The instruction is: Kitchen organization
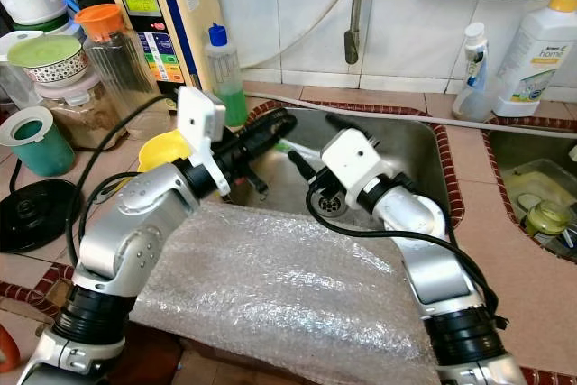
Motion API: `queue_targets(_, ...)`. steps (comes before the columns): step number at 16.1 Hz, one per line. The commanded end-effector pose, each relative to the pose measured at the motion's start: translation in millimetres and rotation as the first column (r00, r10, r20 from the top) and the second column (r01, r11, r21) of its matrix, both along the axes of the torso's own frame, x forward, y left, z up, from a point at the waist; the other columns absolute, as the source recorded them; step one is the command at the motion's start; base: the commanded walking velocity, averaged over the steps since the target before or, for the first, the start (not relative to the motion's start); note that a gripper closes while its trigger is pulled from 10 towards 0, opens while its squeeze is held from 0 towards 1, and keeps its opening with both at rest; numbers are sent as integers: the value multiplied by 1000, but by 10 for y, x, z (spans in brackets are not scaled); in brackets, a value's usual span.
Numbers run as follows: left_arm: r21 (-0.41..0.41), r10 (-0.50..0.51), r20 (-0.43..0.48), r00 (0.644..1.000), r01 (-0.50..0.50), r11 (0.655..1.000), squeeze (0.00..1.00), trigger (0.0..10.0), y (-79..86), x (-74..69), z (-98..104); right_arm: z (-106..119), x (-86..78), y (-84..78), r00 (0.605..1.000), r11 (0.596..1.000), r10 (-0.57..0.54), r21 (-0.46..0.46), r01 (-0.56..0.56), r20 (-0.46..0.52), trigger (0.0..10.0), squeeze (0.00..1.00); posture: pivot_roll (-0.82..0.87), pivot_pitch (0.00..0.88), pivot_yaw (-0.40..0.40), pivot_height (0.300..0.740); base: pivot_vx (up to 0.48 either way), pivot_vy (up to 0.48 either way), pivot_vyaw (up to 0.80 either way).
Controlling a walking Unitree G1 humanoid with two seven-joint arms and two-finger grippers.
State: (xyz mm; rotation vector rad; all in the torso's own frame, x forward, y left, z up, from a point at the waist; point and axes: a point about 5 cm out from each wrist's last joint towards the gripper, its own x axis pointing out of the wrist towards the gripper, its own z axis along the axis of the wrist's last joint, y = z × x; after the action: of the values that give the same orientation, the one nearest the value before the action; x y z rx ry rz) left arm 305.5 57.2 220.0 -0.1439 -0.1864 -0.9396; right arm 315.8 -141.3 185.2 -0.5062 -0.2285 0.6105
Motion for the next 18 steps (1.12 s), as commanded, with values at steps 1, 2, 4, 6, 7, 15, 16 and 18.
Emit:
queue_targets(1,17,-1,17,1000,1,1000,0,0,7,-28,15,39,27,51,999,999,34,-2,-34,14,0,0,19,0,64,740,0,0,0)
queue_targets(2,18,1,17,1000,-2,1000,0,0,9,-27,10,38,37,54,999,999,38,-6,-37,13,0,0,19,0,64,740,0,0,0)
queue_targets(4,46,18,27,999,-19,999,0,0,45,-14,-27,2,59,47,999,998,45,-50,-45,-13,0,0,19,0,64,740,0,0,0)
queue_targets(6,61,19,34,999,-21,998,0,0,52,-18,-43,-9,59,27,999,997,43,-59,-44,-18,0,0,14,0,63,740,0,0,0)
queue_targets(7,66,14,34,999,-16,998,0,0,41,-22,-52,-50,64,-7,998,998,35,-53,-38,-46,0,0,14,0,63,740,0,0,0)
queue_targets(15,92,21,61,998,-27,995,0,549,23,-9,-88,-215,107,-139,990,993,-16,-117,0,-137,0,0,9,0,62,740,0,0,0)
queue_targets(16,90,26,60,998,-31,995,0,824,26,-7,-91,-219,124,-146,990,993,-27,-116,11,-140,0,0,11,0,60,740,0,0,0)
queue_targets(18,86,30,57,998,-35,996,0,1451,25,-9,-100,-217,149,-158,990,993,-47,-111,32,-133,0,0,13,0,58,740,0,0,0)
